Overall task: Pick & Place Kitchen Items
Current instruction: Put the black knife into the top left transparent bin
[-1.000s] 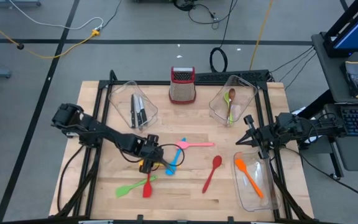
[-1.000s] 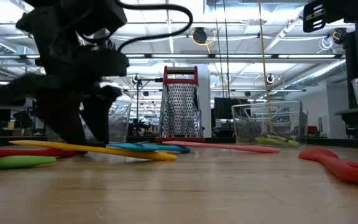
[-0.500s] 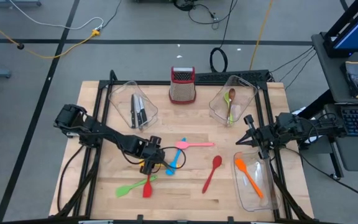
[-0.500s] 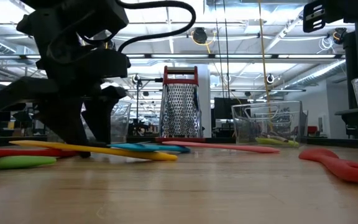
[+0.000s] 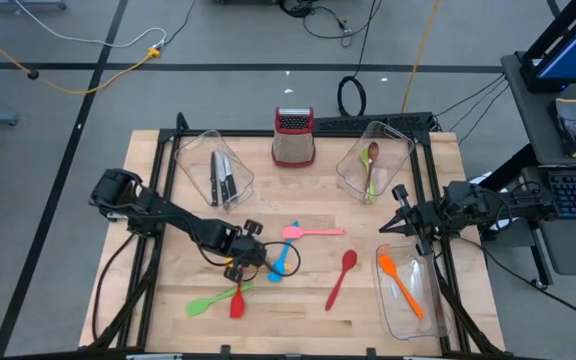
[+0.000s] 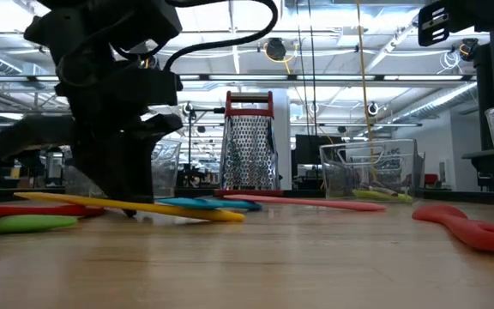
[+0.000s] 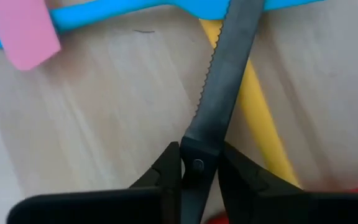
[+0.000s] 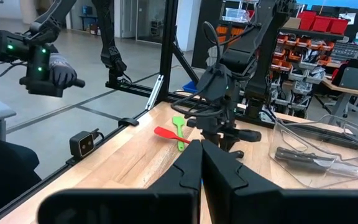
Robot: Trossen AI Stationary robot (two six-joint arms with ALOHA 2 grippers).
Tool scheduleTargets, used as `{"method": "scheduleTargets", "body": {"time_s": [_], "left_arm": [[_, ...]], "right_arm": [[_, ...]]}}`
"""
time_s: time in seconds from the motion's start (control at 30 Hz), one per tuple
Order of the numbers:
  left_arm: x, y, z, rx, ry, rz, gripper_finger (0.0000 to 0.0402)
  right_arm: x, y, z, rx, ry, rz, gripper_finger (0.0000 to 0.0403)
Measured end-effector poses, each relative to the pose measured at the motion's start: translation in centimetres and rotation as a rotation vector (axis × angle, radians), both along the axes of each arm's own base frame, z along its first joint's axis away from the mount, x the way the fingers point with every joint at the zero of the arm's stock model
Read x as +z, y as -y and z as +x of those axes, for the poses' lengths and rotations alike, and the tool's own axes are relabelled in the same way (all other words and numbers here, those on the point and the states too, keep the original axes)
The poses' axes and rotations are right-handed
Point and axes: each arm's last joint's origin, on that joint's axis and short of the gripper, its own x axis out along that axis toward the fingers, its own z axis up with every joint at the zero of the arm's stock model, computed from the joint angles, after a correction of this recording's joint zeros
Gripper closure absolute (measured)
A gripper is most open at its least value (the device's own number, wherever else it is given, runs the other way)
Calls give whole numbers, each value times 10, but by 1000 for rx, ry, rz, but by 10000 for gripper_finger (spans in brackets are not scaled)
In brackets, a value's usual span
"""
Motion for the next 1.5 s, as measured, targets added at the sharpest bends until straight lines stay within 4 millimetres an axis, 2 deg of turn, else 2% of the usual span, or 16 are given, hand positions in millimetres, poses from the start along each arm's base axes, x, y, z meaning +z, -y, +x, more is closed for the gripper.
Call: {"method": "scheduleTargets", "body": {"time_s": [0.23,0.43,0.53,0.67,0.83,1.07,1.33,1.5], "left_arm": [[23,-2,11,7,-16,152,317],[53,0,22,76,-27,163,338],[71,-1,26,206,-5,165,339],[95,-6,33,469,66,113,334],[115,-16,32,701,77,75,339],[125,-33,19,1004,84,175,339],[129,-54,-8,1400,17,290,339],[135,-67,-14,1545,-21,189,339]], "right_arm": [[0,0,0,0,0,0,403],[0,0,0,0,0,1,403],[0,0,0,0,0,1,403],[0,0,0,1,0,1,403],[0,0,0,1,-9,23,403],[0,0,0,1,-17,35,403],[0,0,0,1,-18,37,403],[0,0,0,1,-24,49,403]]}}
